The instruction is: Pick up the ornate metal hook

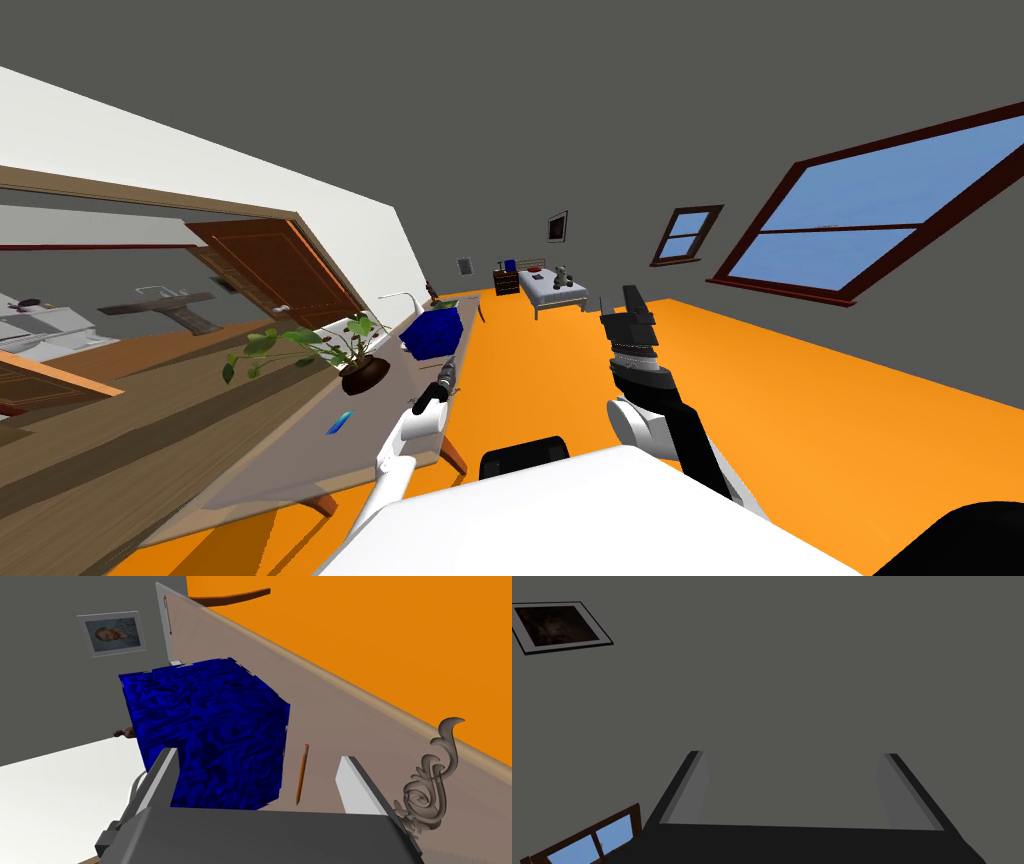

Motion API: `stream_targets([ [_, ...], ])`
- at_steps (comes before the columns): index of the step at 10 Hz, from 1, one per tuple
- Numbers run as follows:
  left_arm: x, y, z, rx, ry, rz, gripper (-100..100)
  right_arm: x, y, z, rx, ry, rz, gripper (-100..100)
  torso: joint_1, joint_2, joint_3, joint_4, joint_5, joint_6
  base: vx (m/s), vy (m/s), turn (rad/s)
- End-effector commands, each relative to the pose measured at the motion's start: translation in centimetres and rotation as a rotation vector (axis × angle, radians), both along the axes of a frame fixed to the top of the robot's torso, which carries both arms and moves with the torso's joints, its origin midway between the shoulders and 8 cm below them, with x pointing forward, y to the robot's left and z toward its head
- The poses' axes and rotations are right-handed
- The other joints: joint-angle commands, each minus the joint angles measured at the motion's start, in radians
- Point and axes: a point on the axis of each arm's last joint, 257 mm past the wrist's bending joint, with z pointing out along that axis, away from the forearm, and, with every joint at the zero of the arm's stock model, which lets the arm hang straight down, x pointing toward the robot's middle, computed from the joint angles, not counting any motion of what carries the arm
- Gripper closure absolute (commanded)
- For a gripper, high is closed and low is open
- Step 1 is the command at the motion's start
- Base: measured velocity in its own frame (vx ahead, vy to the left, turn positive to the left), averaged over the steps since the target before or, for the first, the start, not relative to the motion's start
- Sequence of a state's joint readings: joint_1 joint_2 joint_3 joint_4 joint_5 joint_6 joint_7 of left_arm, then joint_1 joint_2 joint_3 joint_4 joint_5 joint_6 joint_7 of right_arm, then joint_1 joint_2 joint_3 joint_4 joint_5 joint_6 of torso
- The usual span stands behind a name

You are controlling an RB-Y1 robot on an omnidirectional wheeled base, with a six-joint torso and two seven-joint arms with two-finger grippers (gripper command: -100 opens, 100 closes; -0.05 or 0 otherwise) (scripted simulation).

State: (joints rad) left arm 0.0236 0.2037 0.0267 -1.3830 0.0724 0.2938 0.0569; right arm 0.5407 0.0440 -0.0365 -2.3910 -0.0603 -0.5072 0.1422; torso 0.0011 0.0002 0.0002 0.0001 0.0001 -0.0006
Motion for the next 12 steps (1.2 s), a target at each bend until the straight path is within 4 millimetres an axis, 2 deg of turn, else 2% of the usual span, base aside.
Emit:
stream_targets([
  [1,0.2,0.1,-1.4,-0.002,0.051,0.001,-100,0.0,0.0,0.0,0.0,0.0,0.0,0,0.0,0.0,0.0,0.0,0.0,0.0,-0.002,0.017,-0.01],
  [2,-0.4,0.3,-2.5,-0.002,0.073,0.005,-100,0.0,0.0,0.0,0.0,0.0,0.0,0,0.0,0.0,0.0,0.0,0.0,0.0,0.0,0.017,-0.011],
  [3,-0.5,0.3,-2.7,-0.003,0.079,0.007,-100,0.0,0.0,0.0,0.0,0.0,0.0,0,0.0,0.0,0.0,0.0,0.0,0.0,-0.001,0.007,0.001],
  [4,-0.2,0.2,-3.2,-0.002,0.105,0.004,-100,0.0,0.0,0.0,0.0,0.0,0.0,0,0.0,0.0,0.0,0.0,0.0,0.0,0.003,0.012,-0.008],
  [5,-0.9,0.5,-4.5,-0.003,0.134,0.01,-100,0.0,0.0,0.0,0.0,0.0,0.0,0,0.0,-0.001,0.0,0.0,0.0,0.0,0.004,0.014,-0.009],
  [6,-0.7,0.5,-5.1,-0.002,0.16,0.008,-100,0.0,0.0,0.0,0.0,0.0,0.0,0,0.0,0.0,0.0,0.0,0.0,0.0,0.008,0.017,-0.004],
  [7,-1.5,0.8,-6.5,-0.003,0.192,0.015,-100,0.0,0.0,0.0,0.0,0.0,0.0,0,0.0,-0.001,0.0,0.0,0.0,0.0,0.009,0.016,-0.006],
  [8,-1.3,0.8,-6.9,0.0,0.216,0.012,-100,0.0,0.0,0.0,0.0,0.0,0.0,0,0.001,-0.001,0.0,0.0,0.0,0.0,0.012,0.02,0.001],
  [9,-2.0,1.0,-7.9,-0.001,0.24,0.018,-100,0.0,0.0,0.0,0.0,0.0,0.0,0,0.001,-0.001,-0.001,0.0,0.0,0.0,0.013,0.017,-0.005],
  [10,-1.9,1.2,-8.4,0.002,0.264,0.017,-100,0.0,0.0,0.0,0.0,0.0,0.0,0,0.001,-0.001,-0.001,0.0,0.0,0.0,0.017,0.021,0.001],
  [11,-2.8,1.4,-9.6,0.002,0.294,0.023,-100,0.0,0.0,0.0,0.0,0.0,0.0,0,0.001,-0.001,-0.001,0.0,0.0,0.0,0.016,0.019,-0.001],
  [12,-2.6,1.6,-9.9,0.007,0.314,0.022,-100,0.0,0.0,0.0,0.0,0.0,0.0,0,0.001,-0.001,-0.001,0.0,0.0,0.0,0.022,0.021,0.004],
])
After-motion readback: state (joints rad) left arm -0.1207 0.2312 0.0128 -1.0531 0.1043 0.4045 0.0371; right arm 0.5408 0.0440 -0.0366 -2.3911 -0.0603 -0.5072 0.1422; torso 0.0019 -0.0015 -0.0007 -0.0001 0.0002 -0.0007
